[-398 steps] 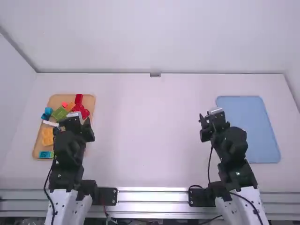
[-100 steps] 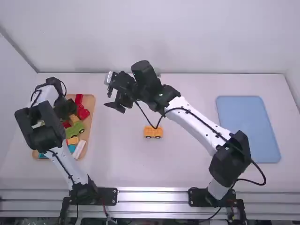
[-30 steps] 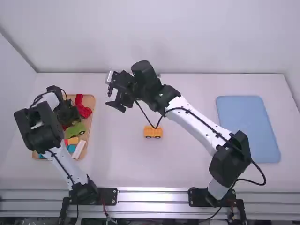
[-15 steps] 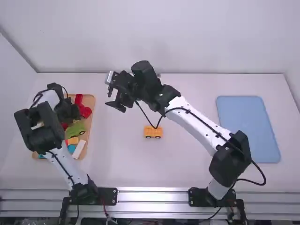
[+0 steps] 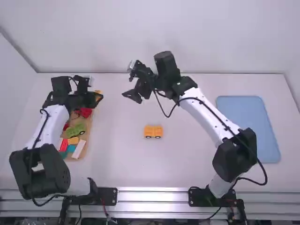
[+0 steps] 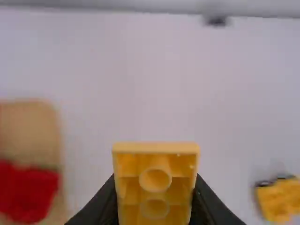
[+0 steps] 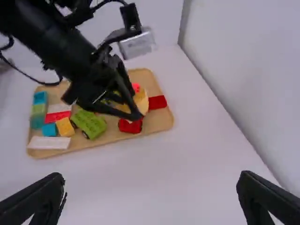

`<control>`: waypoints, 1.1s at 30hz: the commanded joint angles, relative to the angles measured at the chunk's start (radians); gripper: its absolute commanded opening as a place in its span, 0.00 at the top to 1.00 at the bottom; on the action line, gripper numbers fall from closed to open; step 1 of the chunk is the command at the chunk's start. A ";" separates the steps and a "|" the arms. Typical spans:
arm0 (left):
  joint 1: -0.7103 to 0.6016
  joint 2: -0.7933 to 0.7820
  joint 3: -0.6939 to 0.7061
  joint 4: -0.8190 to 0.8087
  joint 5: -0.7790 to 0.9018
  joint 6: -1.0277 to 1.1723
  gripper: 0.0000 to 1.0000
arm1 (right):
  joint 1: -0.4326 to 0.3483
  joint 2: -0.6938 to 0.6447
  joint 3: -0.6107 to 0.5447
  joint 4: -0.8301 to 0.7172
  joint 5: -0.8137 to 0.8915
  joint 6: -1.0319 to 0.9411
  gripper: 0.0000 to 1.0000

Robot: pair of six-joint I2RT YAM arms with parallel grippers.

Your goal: Assemble lego blocks to make yellow taxi

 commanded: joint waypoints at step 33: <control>-0.332 -0.077 -0.218 0.700 0.594 -0.050 0.91 | -0.125 0.009 -0.273 0.367 -0.698 0.065 0.58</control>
